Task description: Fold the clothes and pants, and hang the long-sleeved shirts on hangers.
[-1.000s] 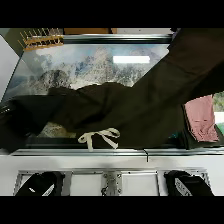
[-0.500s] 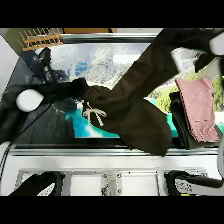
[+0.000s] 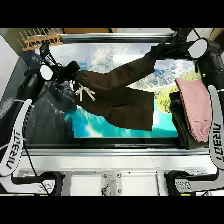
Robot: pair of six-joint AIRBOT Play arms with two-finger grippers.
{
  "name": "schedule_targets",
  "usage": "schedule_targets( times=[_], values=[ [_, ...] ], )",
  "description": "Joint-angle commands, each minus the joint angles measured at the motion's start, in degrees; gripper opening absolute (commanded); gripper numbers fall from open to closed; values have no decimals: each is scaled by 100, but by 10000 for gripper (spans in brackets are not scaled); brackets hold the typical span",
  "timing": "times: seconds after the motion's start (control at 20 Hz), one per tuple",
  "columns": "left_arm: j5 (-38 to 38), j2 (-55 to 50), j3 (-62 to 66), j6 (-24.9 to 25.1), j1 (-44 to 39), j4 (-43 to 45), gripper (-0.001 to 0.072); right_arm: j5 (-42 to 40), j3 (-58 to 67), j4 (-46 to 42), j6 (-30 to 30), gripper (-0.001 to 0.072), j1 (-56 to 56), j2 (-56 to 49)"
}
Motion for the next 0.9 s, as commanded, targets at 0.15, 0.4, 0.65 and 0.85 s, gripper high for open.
schedule_targets(
  times=[0.15,0.4,0.65,0.85],
  values=[
    [-1375,-310,214,1134,372,9,13,745,-1882,-339,42,-2,2,1287],
    [-1117,-90,-866,1351,367,13,13,177,-4706,-155,44,-2,11,2188],
    [-737,306,-2068,1353,367,7,13,-52,-6199,184,42,-2,153,2277],
    [-605,1060,-2706,1488,374,13,13,-76,-6415,107,44,-1,170,2288]
  ],
)
